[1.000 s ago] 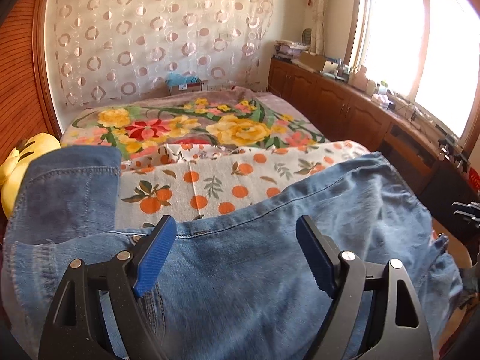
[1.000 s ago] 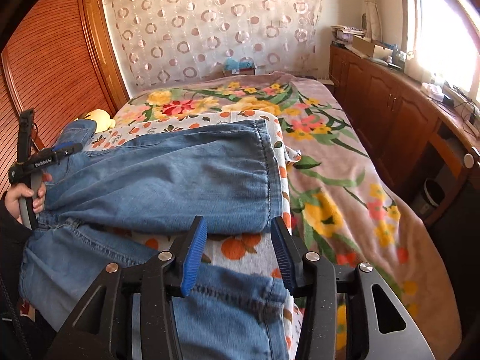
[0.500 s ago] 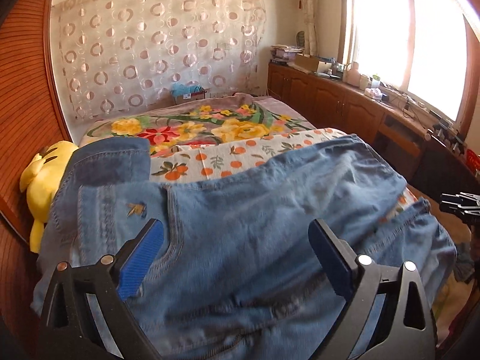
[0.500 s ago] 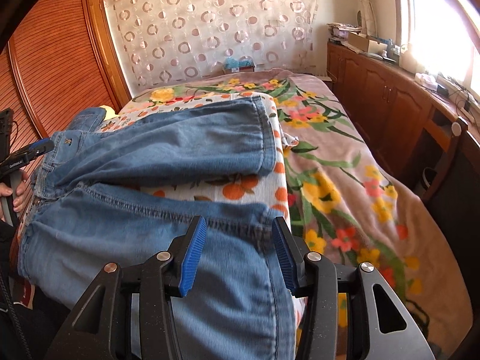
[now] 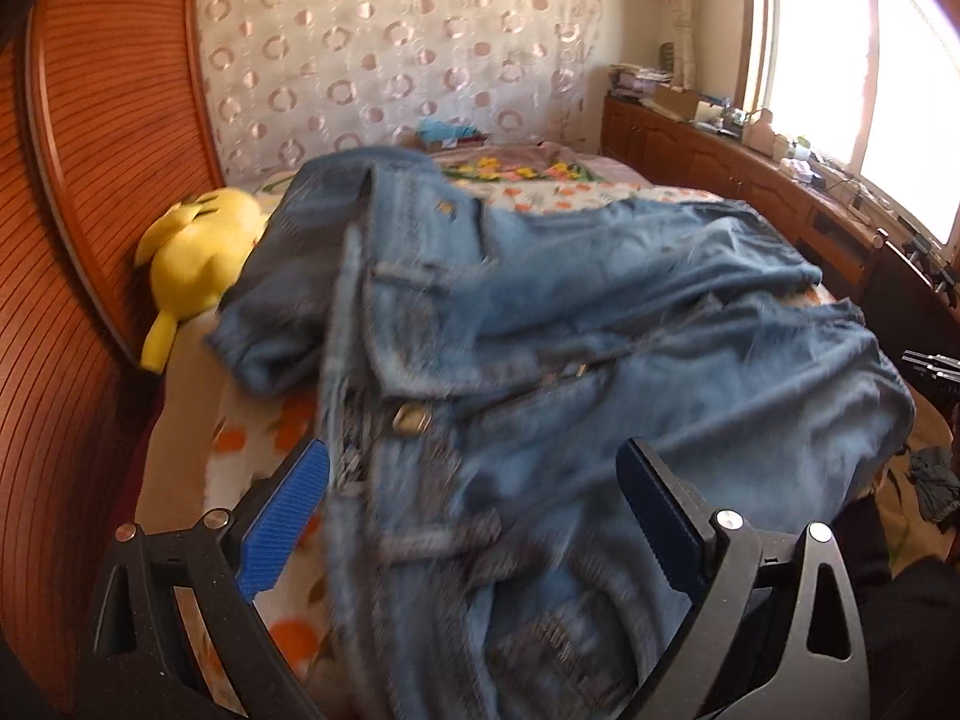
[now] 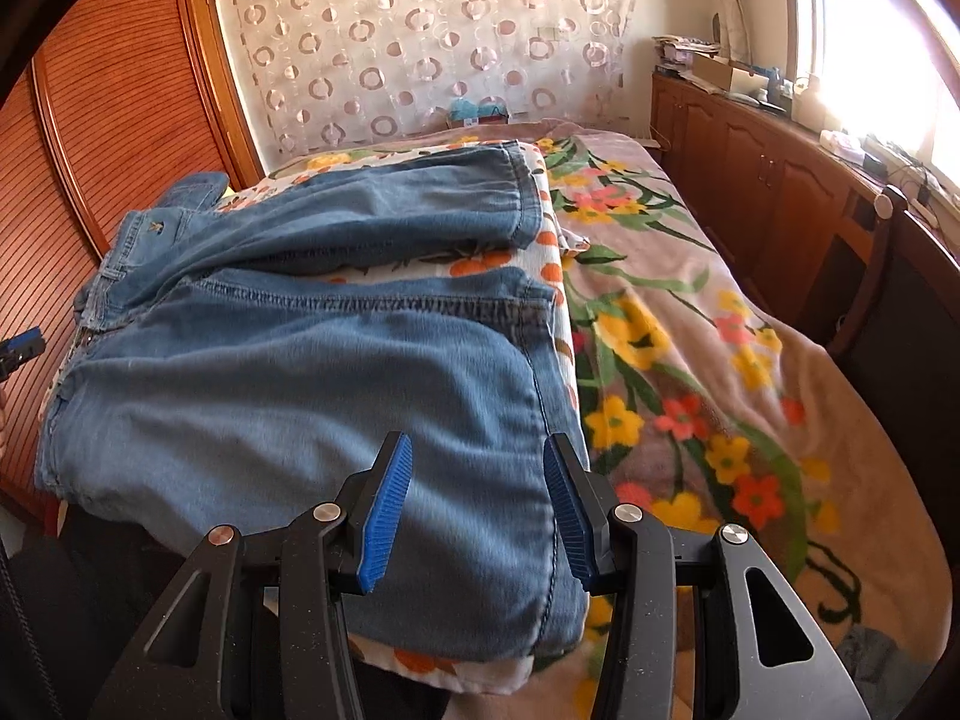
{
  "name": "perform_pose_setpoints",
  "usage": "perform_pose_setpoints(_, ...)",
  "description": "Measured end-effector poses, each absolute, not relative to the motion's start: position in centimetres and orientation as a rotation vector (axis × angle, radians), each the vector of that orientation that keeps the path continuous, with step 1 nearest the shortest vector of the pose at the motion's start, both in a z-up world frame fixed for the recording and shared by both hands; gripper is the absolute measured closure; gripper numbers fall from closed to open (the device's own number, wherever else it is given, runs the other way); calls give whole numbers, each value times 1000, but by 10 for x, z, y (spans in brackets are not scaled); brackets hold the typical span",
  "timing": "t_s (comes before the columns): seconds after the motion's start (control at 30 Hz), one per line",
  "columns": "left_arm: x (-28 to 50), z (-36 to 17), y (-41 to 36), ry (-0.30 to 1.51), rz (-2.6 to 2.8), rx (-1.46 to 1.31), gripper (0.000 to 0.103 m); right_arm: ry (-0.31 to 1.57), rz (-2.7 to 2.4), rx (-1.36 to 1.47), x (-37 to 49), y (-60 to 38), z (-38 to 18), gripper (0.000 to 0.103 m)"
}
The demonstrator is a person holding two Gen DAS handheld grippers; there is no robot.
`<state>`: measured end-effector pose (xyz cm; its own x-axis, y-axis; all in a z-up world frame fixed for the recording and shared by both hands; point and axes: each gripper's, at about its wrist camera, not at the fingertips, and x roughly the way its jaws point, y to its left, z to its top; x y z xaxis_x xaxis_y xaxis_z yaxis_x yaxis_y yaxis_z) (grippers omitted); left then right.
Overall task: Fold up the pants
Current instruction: 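Grasp the jeans waistband edge with the left gripper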
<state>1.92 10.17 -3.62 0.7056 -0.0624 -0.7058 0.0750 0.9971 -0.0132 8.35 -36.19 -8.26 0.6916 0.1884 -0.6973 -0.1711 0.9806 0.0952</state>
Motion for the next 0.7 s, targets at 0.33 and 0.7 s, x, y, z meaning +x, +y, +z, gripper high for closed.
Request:
perform_pose_setpoints(0.33, -53, -79, 127, 899, -77, -39, 14, 823, 183, 10, 82, -358, -86, 55)
perform_pose_setpoints(0.7, -67, -97, 128, 1006, -115, -22, 55, 807, 184, -4, 78, -352, -88, 55)
